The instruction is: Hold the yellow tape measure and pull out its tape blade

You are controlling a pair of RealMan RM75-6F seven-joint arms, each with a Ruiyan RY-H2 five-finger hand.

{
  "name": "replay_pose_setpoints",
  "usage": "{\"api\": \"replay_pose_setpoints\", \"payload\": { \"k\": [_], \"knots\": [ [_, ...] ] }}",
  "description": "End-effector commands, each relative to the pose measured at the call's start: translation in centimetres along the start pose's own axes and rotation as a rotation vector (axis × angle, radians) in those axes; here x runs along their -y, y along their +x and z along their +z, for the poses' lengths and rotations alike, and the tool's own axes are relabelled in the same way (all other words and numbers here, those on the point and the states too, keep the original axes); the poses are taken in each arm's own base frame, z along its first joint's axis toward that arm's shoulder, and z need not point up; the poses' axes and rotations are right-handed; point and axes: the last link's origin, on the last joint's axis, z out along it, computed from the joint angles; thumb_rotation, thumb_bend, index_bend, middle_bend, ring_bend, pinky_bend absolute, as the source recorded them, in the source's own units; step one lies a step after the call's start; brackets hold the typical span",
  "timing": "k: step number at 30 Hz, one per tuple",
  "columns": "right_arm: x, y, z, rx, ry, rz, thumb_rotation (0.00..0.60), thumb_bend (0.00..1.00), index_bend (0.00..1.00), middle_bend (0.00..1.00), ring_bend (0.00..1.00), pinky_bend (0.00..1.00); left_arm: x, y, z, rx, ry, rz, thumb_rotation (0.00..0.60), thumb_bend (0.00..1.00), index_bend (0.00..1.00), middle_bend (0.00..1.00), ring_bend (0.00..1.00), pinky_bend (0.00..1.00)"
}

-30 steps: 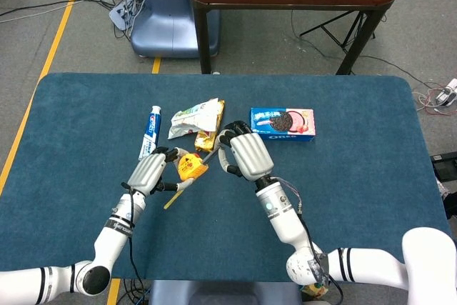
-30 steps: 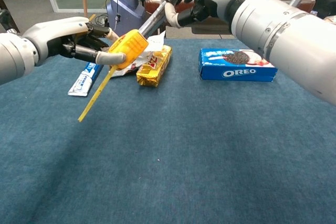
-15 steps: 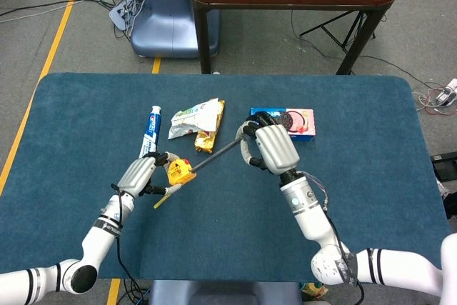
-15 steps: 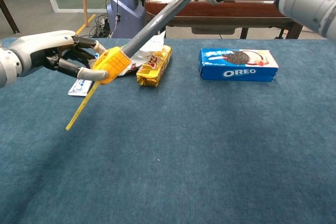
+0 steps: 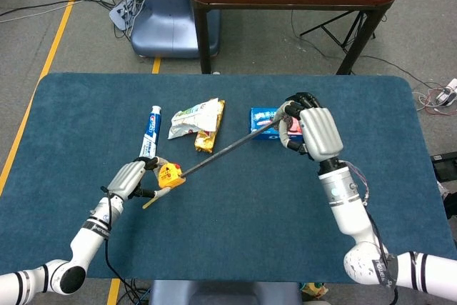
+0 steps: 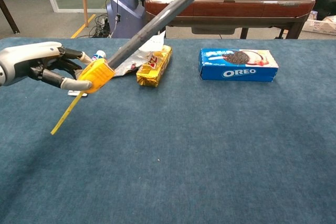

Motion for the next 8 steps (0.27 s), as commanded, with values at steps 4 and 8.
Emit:
{"api": "replay_pose_setpoints", "payload": {
  "k": [4,8],
  "knots": [
    [-0.82,1.37,-0.57,-0.016,-0.022,0.009,0.600,0.72,0.61,0.47,0.26,0.15,-0.01,-0.17,0.07,0.006,-0.007,-0.001,0.539,0.28,0.50,0.53,0.34,0.12],
    [-0.93,1.22,-0.71,-0.004,-0.022,0.012,0.600,0.72,0.61,0.47,0.26,0.15,-0.14,-0.22,0.14,0.005,-0.011,0.002,0.538,0.28,0.50,0.53,0.34,0.12]
  ]
}}
